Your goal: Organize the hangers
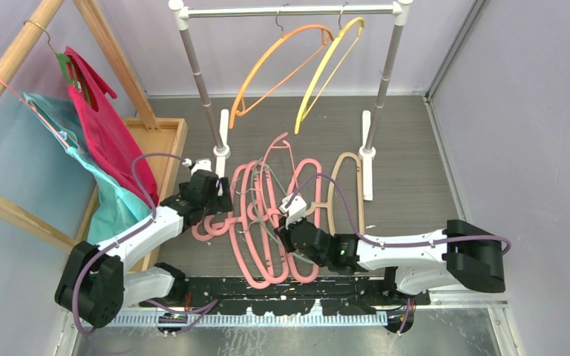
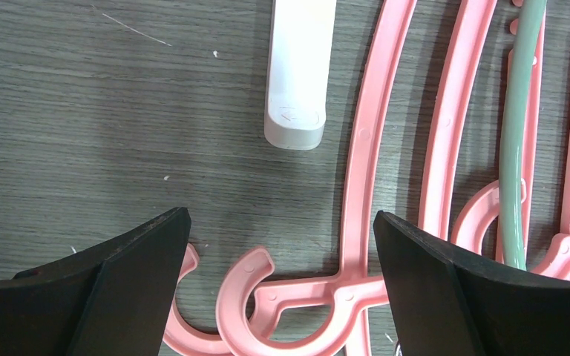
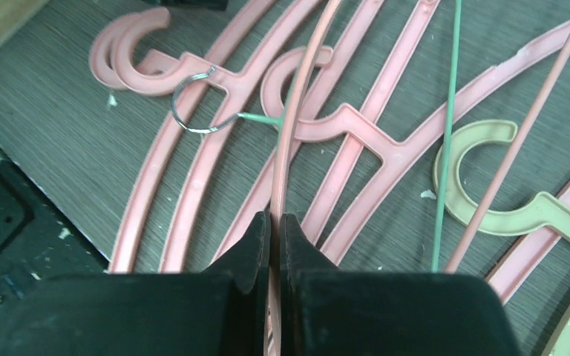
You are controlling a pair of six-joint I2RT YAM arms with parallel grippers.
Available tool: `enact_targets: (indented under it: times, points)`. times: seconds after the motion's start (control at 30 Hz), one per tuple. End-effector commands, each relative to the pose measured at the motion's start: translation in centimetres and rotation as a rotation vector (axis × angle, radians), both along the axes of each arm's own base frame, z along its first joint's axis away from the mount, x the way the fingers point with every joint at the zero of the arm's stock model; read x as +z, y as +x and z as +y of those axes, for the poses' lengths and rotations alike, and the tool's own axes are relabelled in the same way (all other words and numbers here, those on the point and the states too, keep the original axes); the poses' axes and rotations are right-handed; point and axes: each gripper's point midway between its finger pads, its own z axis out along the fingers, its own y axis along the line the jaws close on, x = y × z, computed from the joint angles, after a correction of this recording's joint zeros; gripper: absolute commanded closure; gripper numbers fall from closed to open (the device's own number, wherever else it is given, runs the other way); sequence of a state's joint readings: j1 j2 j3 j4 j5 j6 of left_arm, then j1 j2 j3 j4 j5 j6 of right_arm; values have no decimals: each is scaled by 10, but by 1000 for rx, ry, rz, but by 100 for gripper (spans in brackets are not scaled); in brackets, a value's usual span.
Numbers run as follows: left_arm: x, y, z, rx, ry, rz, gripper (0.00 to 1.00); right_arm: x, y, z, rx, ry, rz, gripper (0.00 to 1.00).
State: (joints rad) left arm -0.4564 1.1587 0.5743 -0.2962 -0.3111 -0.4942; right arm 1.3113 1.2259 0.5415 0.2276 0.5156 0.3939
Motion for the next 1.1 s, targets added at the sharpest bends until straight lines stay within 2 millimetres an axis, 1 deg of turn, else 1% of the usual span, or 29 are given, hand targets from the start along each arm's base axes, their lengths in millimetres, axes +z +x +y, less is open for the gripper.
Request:
enact_targets:
  times: [0.0, 0.07, 0.13, 0.23, 0.33, 0.37, 0.4, 0.47, 0.6, 0.67, 0.77, 0.87, 0.97, 1.07]
  points:
    - [10, 8, -2, 18, -19, -50, 2, -14, 9, -2, -42, -47, -10, 99]
    - [11, 8, -2, 18, -21, -54, 2, -21, 9, -5, -54, -64, 0, 99]
    - [12, 8, -3, 16, -23, -57, 2, -17, 7, -2, -41, -34, 7, 99]
    - [13, 9, -3, 16, -22, -59, 2, 1, 5, 2, -28, 20, 2, 99]
    - [13, 10, -2, 17, -18, -57, 2, 28, 5, -1, -32, 80, -16, 99]
    - [13, 10, -3, 16, -19, -57, 2, 39, 6, -5, -43, 99, -25, 99]
    - [13, 9, -3, 16, -19, -55, 2, 54, 7, -12, -60, 129, -39, 99]
    - [14, 10, -3, 15, -20, -59, 2, 77, 10, -29, -104, 170, -65, 99]
    - [16, 11, -4, 14, -26, -64, 2, 113, 10, -66, -166, 253, -99, 99]
    - [16, 12, -6, 11, -30, -63, 2, 122, 8, -82, -187, 279, -102, 99]
    - [16, 15, -7, 9, -29, -57, 2, 138, 8, -100, -221, 341, -111, 99]
    - [16, 16, -6, 13, -6, -40, 2, 146, 11, -118, -274, 354, -130, 99]
    - [16, 17, -4, 12, 12, -34, 2, 157, 13, -132, -310, 355, -157, 99]
    - [15, 17, -5, 7, 7, -35, 2, 170, 11, -140, -306, 368, -171, 99]
